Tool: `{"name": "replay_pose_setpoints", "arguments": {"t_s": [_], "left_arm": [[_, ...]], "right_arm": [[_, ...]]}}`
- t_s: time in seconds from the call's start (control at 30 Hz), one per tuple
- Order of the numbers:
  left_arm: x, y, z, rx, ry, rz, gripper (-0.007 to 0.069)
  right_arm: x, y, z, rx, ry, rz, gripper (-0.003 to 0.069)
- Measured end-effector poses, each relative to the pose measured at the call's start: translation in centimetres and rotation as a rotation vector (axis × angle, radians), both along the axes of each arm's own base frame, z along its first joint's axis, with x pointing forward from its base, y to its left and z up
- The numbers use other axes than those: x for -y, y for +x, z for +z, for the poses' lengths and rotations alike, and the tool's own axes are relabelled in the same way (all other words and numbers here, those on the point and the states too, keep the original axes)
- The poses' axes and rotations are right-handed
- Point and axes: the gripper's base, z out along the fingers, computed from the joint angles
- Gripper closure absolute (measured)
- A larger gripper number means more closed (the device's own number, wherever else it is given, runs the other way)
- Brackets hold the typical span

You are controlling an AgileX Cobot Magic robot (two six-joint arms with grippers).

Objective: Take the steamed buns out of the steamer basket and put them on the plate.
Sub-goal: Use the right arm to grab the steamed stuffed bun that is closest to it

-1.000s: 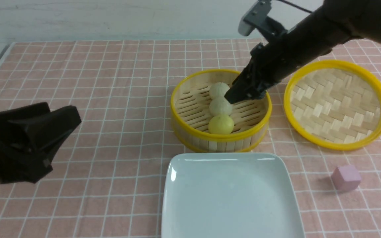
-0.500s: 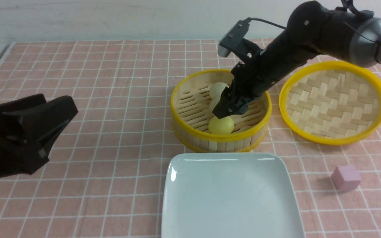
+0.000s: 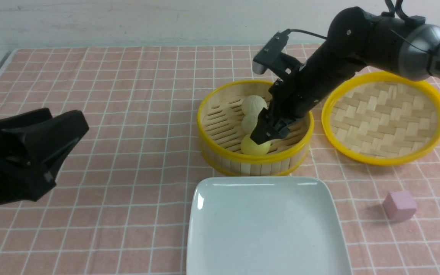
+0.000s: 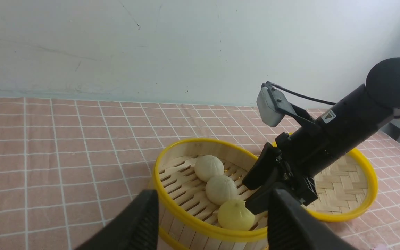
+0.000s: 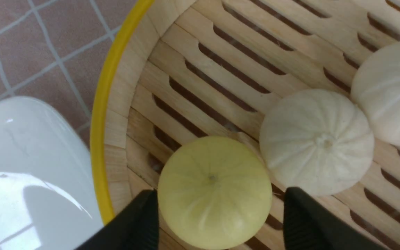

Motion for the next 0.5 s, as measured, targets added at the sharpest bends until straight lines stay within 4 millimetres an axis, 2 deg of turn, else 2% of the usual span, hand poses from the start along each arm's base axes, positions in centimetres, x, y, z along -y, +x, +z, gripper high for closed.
{"name": "replay_pose_setpoints", "arguments": {"t_s": [0.2,0.37,0.5], "left_arm": [[0.0,0.0,0.0,0.0,0.0,0.0,0.0188],[0.0,0.0,0.0,0.0,0.0,0.0,0.0188],[0.0,0.0,0.0,0.0,0.0,0.0,0.0188]], "right_arm": [[-0.2,0.3,-2.0,-0.045,-0.013,-0.001,0.0184],[-0.4,0.4,-2.4,-0.059,0.007,-0.011,0.0204],[-0.6,0.5,-2.1,-0.058,0.038,-0.025,0.0342]]}}
